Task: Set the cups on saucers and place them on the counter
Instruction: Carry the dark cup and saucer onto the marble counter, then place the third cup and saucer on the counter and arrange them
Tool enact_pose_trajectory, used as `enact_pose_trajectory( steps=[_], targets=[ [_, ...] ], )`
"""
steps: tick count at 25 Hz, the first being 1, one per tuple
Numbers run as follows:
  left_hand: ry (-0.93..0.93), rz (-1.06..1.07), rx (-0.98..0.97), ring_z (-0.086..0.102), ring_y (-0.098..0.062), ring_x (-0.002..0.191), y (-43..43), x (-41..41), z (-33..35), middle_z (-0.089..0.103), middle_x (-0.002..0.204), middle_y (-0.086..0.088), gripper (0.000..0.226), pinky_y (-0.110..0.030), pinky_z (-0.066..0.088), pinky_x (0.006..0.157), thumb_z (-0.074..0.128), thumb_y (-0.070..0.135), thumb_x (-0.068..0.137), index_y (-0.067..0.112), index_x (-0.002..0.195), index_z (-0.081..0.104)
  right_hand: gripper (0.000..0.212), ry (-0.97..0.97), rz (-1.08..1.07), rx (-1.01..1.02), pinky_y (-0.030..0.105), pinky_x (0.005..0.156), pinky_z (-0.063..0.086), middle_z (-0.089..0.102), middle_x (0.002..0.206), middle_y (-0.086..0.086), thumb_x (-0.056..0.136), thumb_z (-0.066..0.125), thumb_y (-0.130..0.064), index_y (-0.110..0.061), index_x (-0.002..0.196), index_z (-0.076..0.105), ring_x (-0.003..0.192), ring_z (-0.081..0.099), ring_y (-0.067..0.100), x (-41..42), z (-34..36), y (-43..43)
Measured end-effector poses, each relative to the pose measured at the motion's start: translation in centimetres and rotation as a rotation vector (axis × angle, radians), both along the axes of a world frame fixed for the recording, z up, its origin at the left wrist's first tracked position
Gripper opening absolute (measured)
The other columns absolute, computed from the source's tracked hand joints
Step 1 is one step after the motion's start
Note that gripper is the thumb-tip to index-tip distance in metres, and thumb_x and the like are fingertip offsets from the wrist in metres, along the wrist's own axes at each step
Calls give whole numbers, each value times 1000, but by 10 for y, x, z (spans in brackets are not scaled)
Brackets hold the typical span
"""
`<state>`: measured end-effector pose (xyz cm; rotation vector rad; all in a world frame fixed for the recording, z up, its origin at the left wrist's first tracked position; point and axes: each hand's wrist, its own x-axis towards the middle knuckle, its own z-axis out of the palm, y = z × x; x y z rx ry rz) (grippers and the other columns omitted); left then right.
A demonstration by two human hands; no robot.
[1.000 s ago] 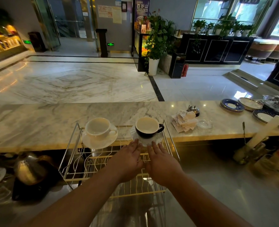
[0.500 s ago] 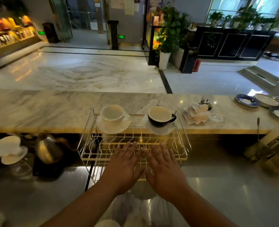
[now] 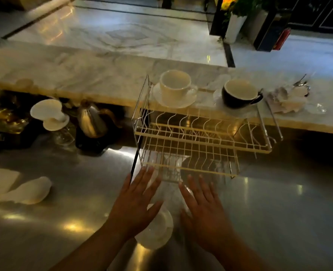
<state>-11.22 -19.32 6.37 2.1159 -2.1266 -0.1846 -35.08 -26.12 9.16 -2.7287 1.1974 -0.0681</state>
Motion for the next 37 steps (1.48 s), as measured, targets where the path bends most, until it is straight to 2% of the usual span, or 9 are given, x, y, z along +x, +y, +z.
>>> enact_pose_trajectory(
  steps=[3, 6, 11, 15, 22, 25, 30, 34, 37],
  targets=[
    [29, 103, 78, 3, -25, 160, 34, 16, -29, 8, 173, -5, 69, -52, 7, 124, 18, 67, 103, 32, 163, 17, 65, 32, -32, 122, 48, 124, -4, -3, 168, 1, 102, 24, -59, -34, 157, 0, 155, -9, 29, 1, -31, 15],
    [26, 189, 186, 8, -28, 159, 63, 26, -56, 11, 172, -9, 72, -53, 8, 126, 11, 63, 101, 26, 163, 14, 66, 97, -85, 193, 49, 126, 4, -1, 169, 2, 101, 16, -57, -30, 160, 8, 155, -8, 28, -2, -58, 28],
    [122, 258, 288, 27, -32, 156, 81, 24, -79, 28, 169, -12, 79, -55, 24, 123, 12, 66, 100, 20, 159, 38, 68, 172, -214, 281, 38, 123, 16, 22, 168, 5, 101, 28, -52, -21, 161, 20, 153, 18, 27, -5, -85, 50],
    [149, 246, 280, 43, -28, 148, 84, 17, -86, 44, 163, -11, 76, -46, 38, 120, 31, 63, 97, 17, 154, 48, 53, 61, -229, 273, 43, 92, 51, 65, 125, 12, 95, 56, -42, -10, 137, 60, 111, 61, 33, 2, -98, 64],
    [306, 409, 351, 63, -14, 97, 84, 5, -86, 67, 110, 6, 44, -30, 51, 75, 52, 60, 92, 30, 123, 61, 18, -222, -532, 620, 16, 57, 38, 58, 79, -16, 90, 60, -47, -35, 103, 56, 71, 57, 0, 18, -111, 69],
    [458, 590, 427, 61, -2, 72, 82, 0, -85, 66, 81, 13, 30, -25, 41, 56, 53, 65, 91, 37, 103, 59, 12, -262, -664, 786, 24, 60, 50, 68, 79, -9, 94, 61, -43, -31, 99, 60, 70, 64, 3, 22, -119, 66],
    [671, 728, 485, 66, -5, 57, 76, -1, -96, 68, 61, 11, 9, -23, 45, 53, 66, 38, 94, 32, 88, 62, 11, -434, -843, 1084, 43, 55, 63, 76, 66, 10, 98, 63, -22, -15, 90, 65, 56, 74, 27, 29, -125, 64],
    [757, 749, 490, 71, -6, 51, 75, -1, -99, 74, 63, 20, 10, -25, 49, 48, 66, 26, 94, 26, 85, 62, 7, -456, -822, 1098, 51, 63, 65, 77, 67, 9, 97, 60, -15, -14, 91, 64, 60, 76, 27, 30, -129, 63],
    [755, 759, 481, 72, -11, 55, 74, -1, -95, 76, 64, 5, 10, -31, 54, 51, 66, 24, 92, 24, 83, 61, 7, -458, -808, 1088, 56, 65, 64, 76, 69, 11, 95, 60, -13, -15, 89, 63, 61, 76, 28, 30, -129, 61]
  ],
)
